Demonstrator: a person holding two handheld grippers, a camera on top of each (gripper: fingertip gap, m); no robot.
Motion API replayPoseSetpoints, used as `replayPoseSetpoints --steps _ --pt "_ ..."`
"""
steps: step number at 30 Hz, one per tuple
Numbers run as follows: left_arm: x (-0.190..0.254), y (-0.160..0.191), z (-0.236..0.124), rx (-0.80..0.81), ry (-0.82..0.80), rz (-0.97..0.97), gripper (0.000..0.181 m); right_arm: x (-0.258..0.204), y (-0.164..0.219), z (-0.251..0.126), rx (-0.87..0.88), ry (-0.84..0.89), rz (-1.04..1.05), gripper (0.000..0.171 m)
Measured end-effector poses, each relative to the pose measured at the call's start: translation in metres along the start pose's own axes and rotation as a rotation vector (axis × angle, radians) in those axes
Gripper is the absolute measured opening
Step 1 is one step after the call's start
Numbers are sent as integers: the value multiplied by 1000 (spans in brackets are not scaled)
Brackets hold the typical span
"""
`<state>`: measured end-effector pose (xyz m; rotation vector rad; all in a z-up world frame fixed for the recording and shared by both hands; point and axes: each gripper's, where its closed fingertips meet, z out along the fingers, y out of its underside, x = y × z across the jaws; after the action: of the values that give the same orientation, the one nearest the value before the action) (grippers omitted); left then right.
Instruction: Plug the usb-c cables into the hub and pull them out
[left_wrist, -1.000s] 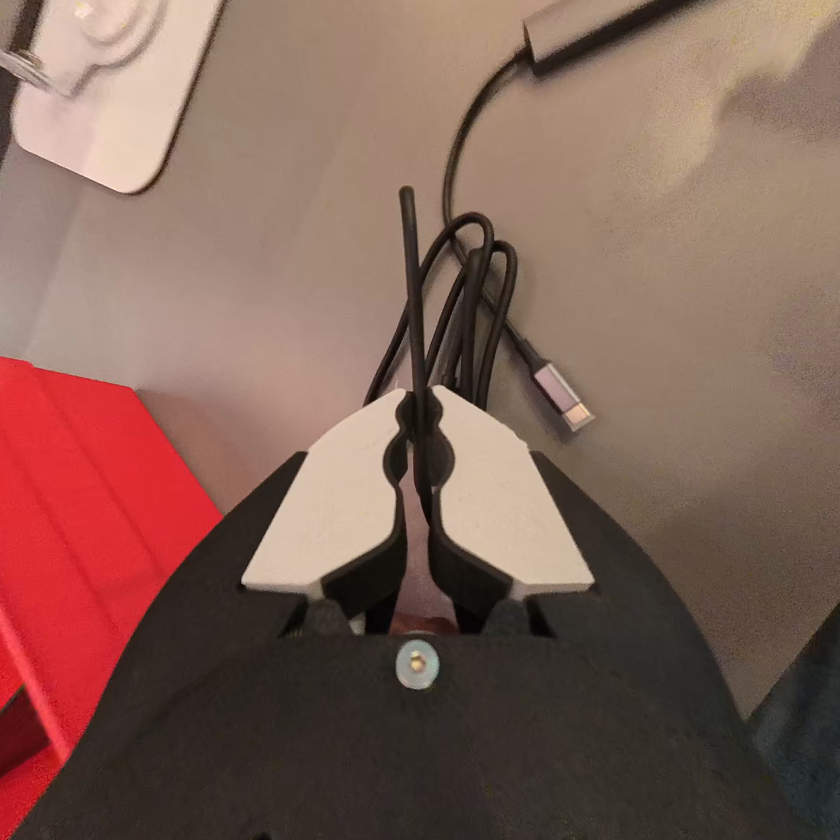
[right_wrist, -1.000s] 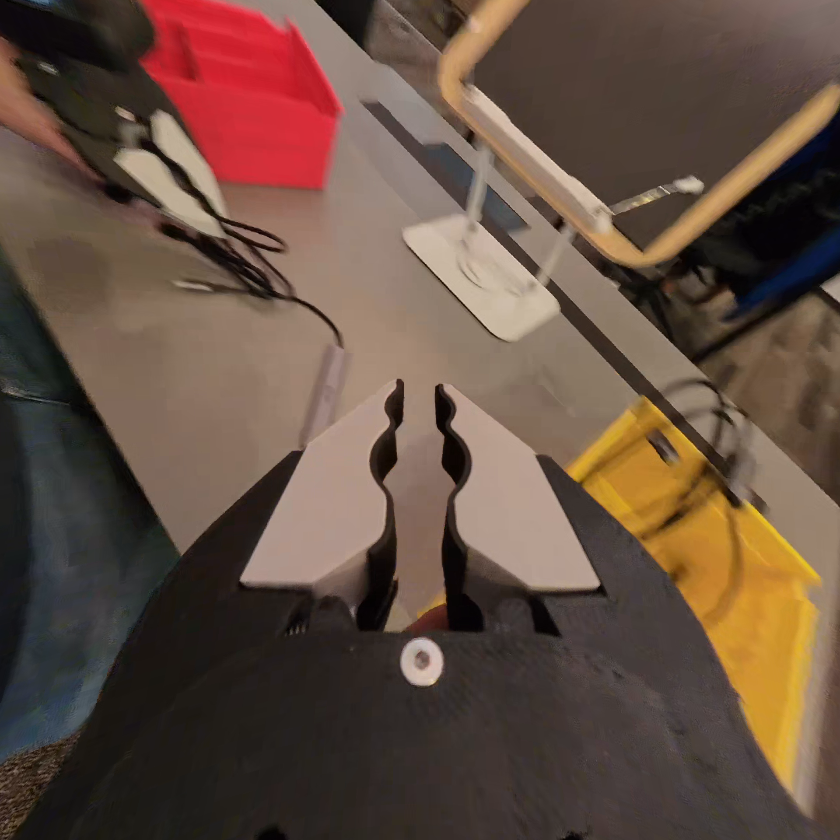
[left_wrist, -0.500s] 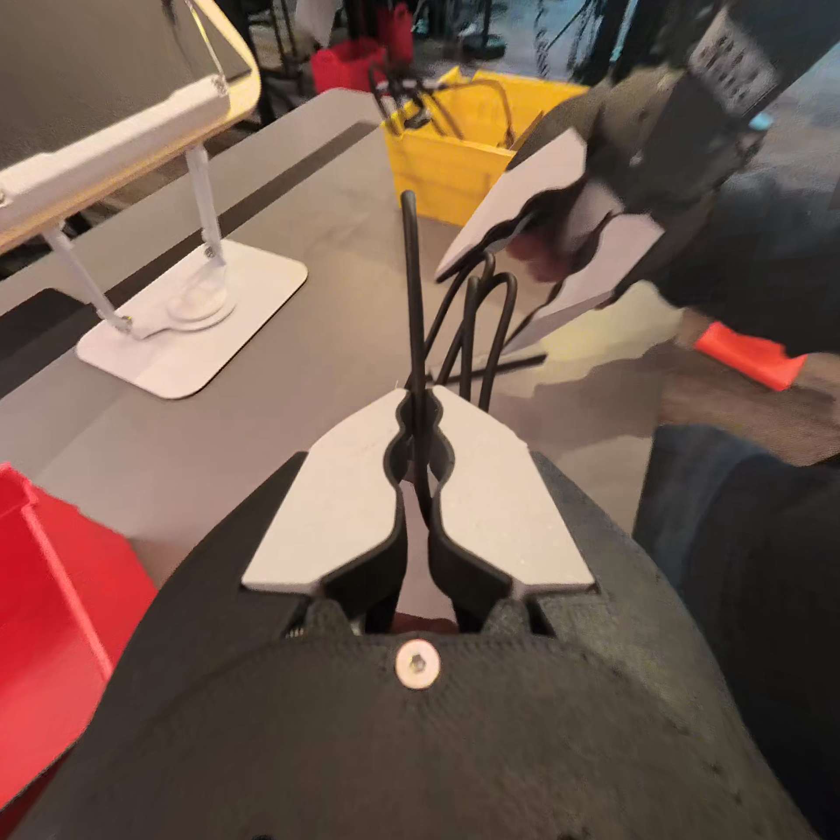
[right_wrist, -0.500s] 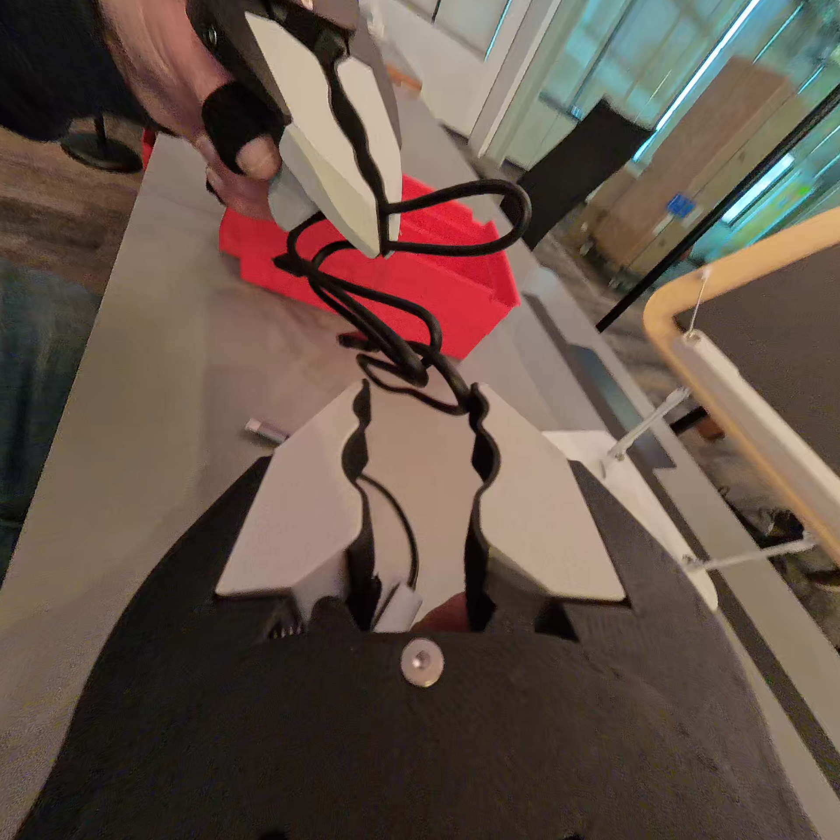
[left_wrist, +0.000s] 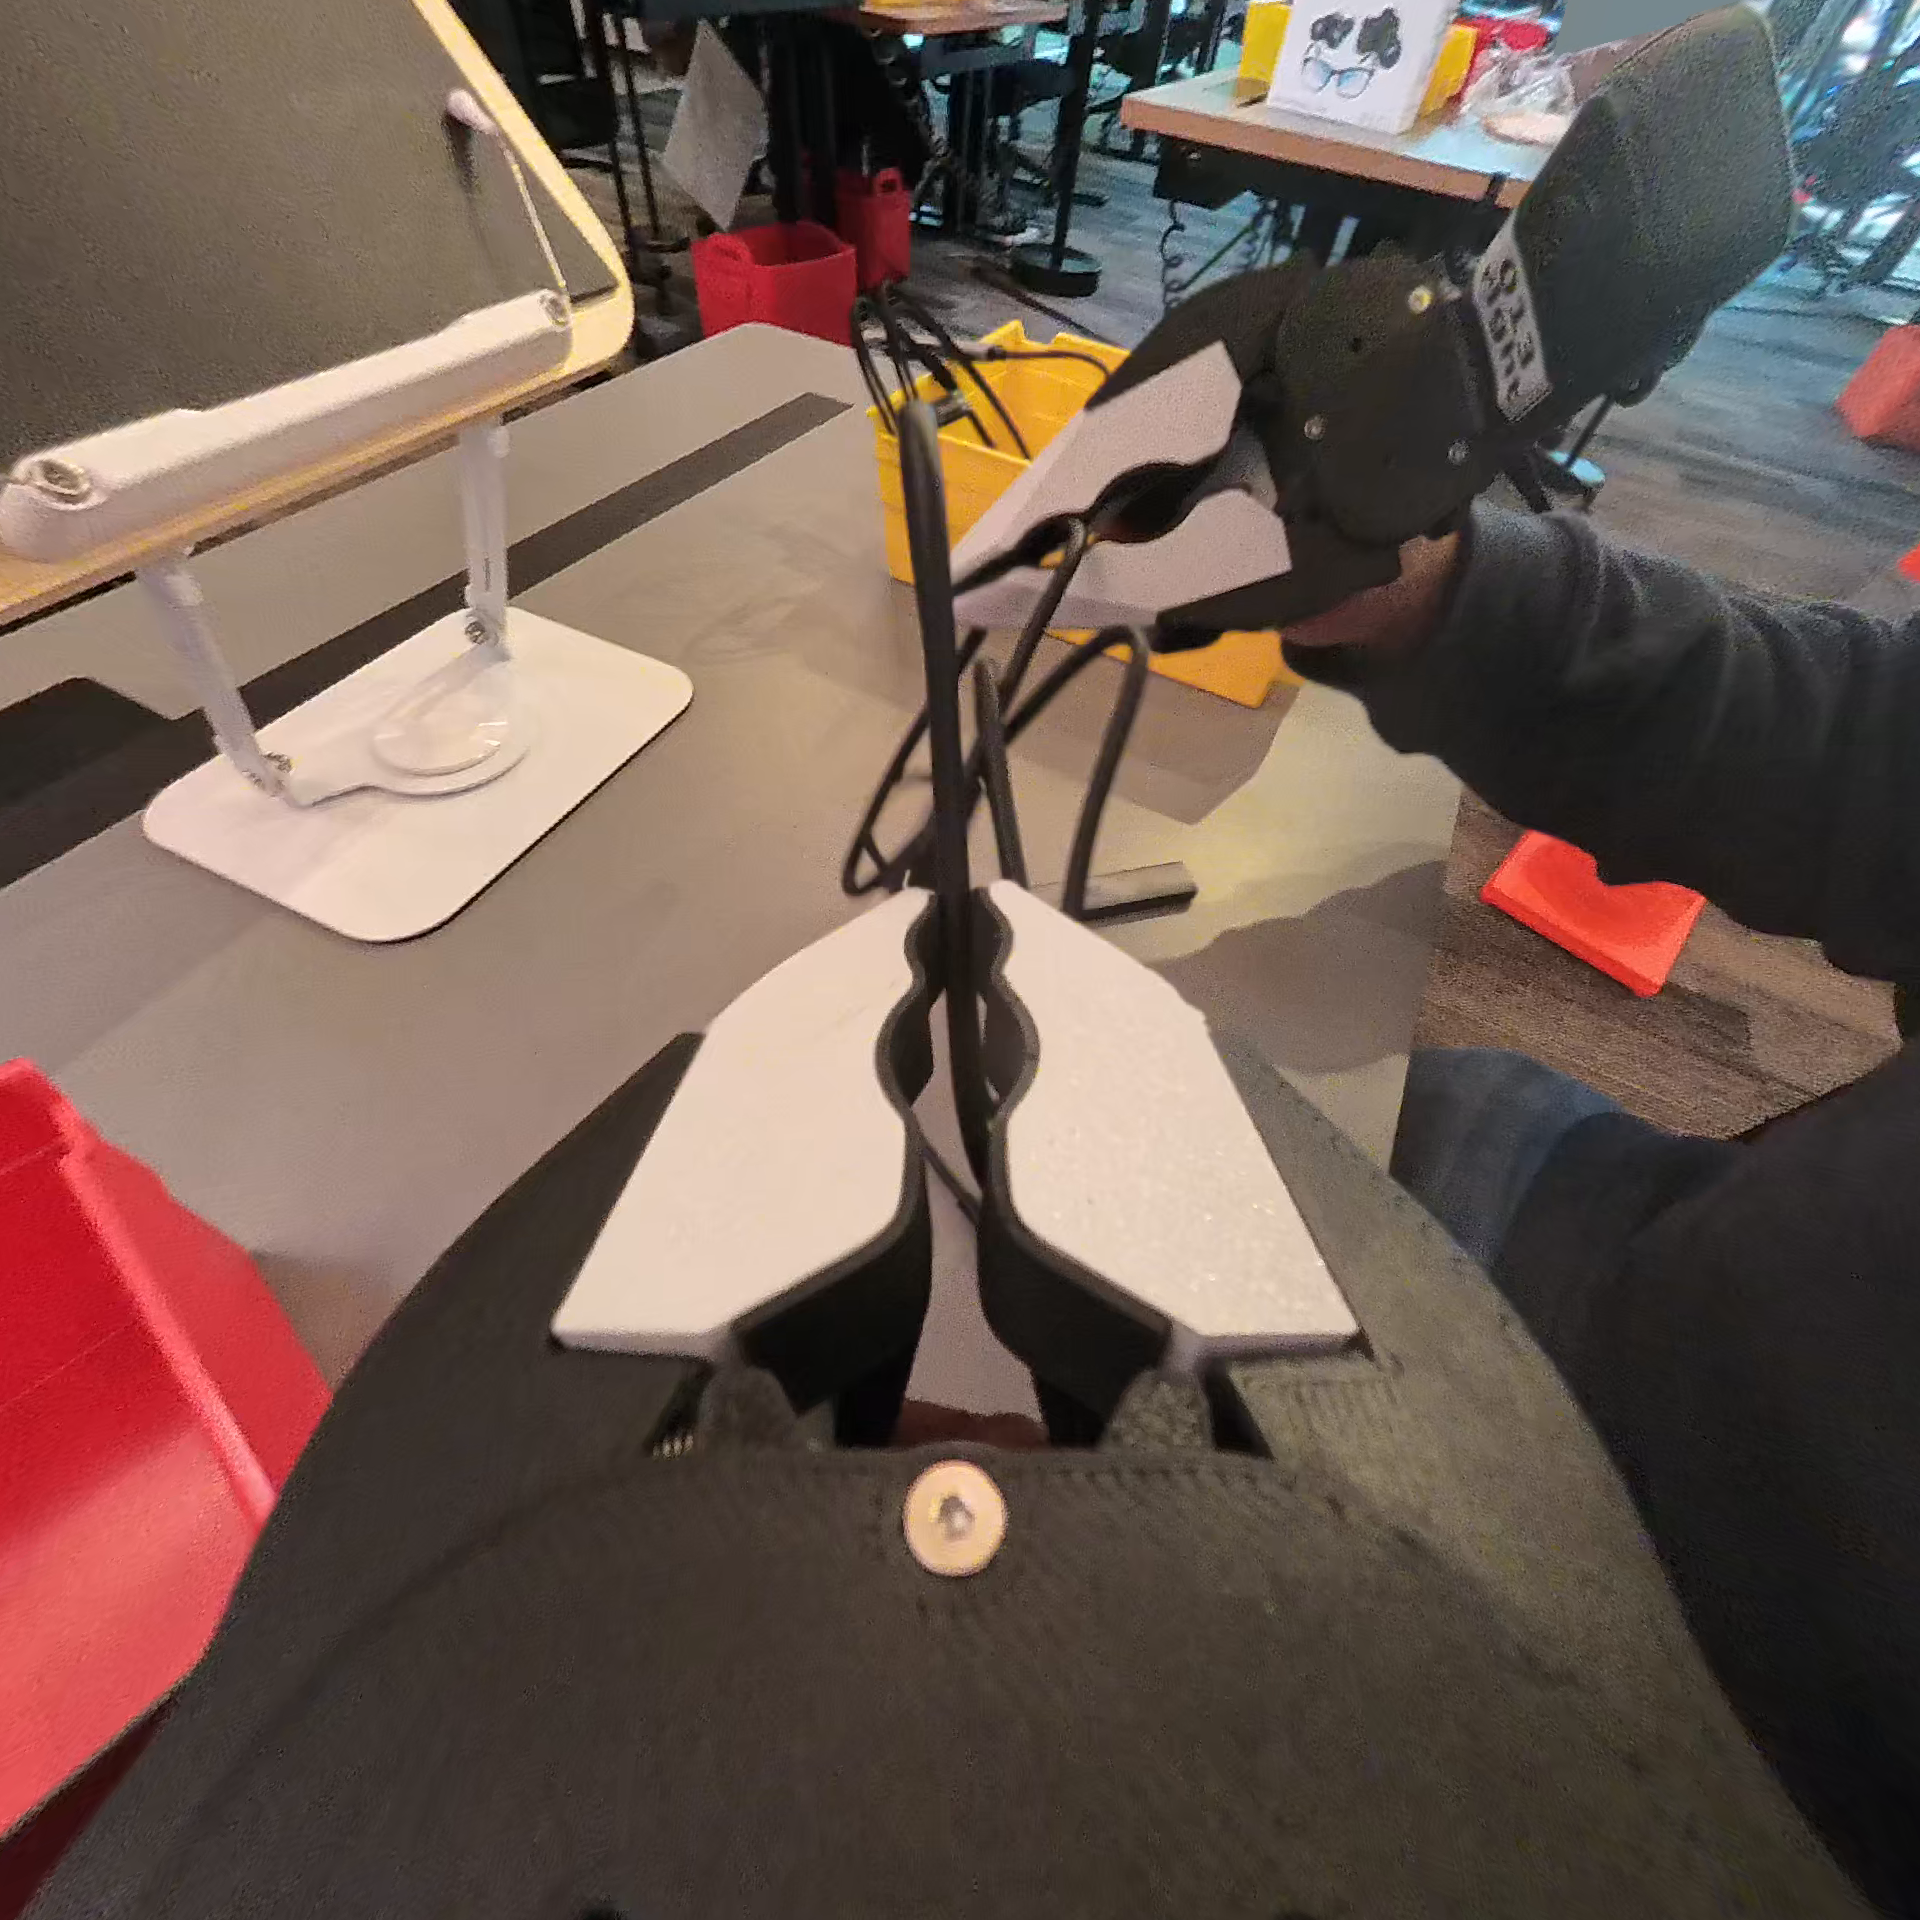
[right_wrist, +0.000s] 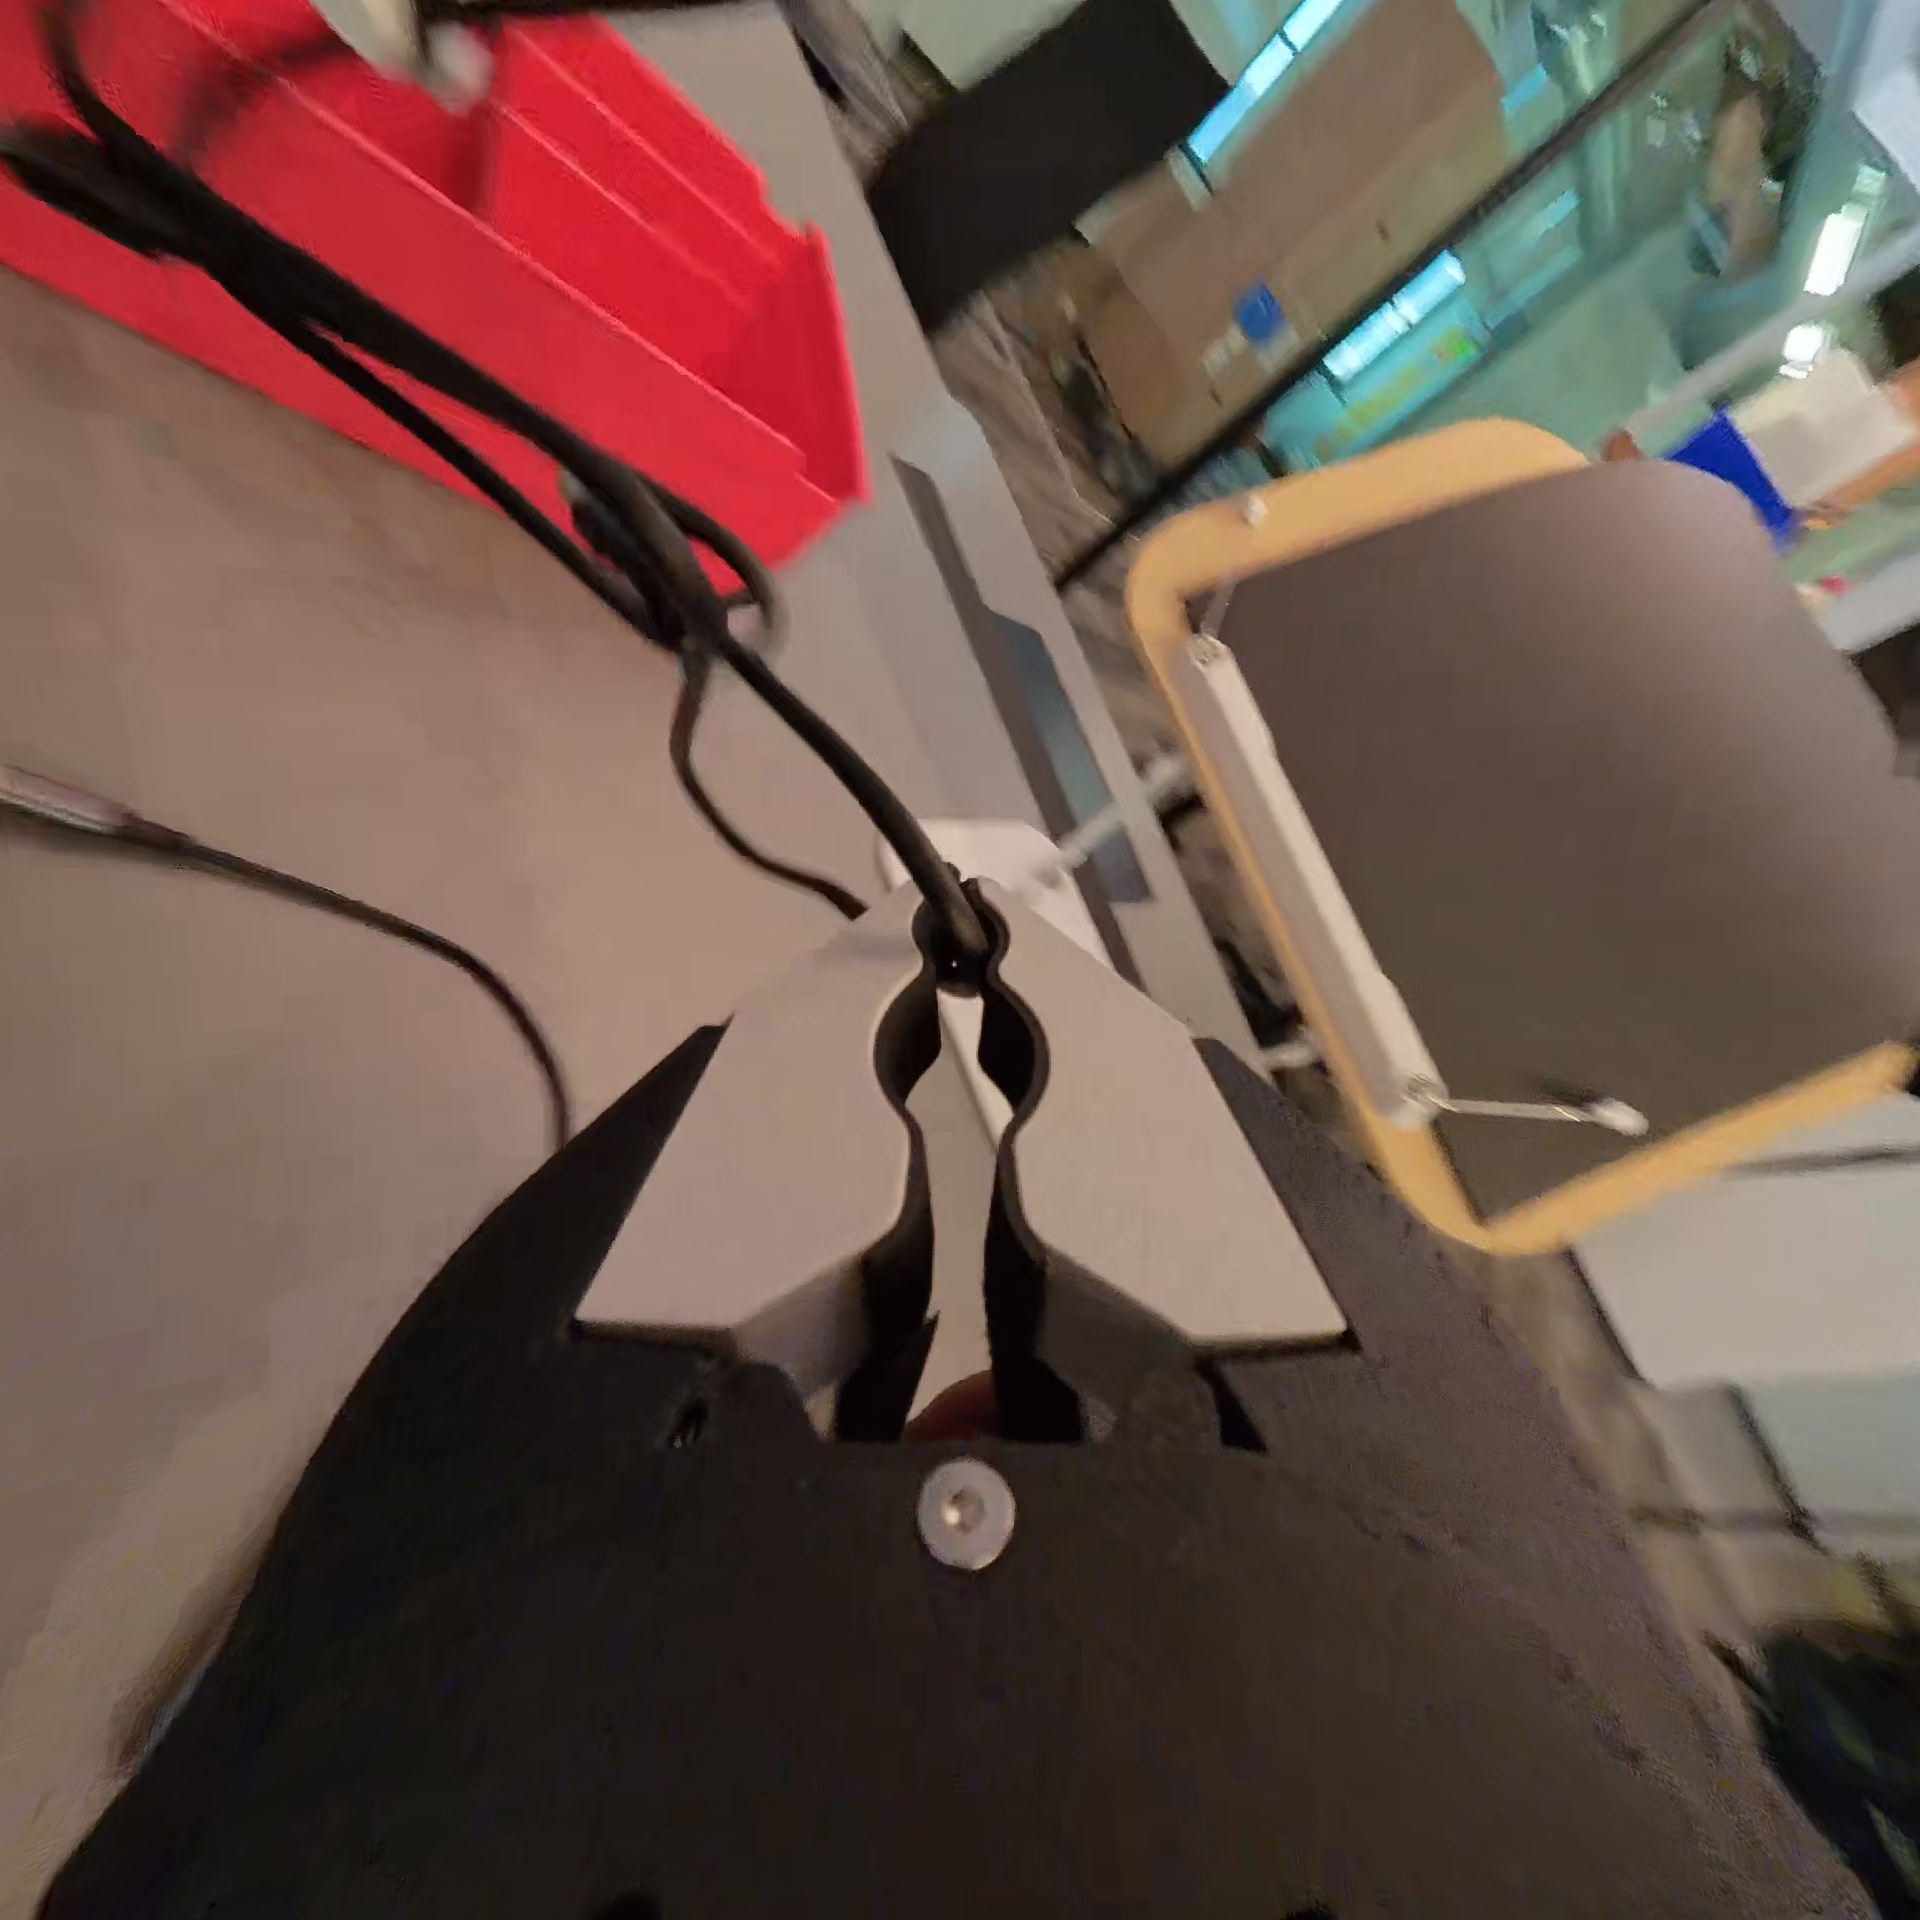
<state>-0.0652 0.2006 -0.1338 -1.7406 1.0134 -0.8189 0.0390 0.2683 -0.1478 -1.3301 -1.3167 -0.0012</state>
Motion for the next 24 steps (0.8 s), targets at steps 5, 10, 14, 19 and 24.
replayPoseSetpoints --steps 5,10,14,19,24 --pt "-7 8 -17 -48 -61 10 4 69 43 -5 -193 193 -9 0" --pt "-8 23 -42 -84 -98 8 4 134 82 -13 -311 330 55 0" --pt "-7 26 -56 -76 -122 -3 4 131 100 4 -351 247 100 0" --pt "1 20 -76 -54 -141 19 4 112 152 24 -476 198 178 0" --pt "-9 14 -109 7 -202 -36 4 68 175 51 -549 76 263 0"
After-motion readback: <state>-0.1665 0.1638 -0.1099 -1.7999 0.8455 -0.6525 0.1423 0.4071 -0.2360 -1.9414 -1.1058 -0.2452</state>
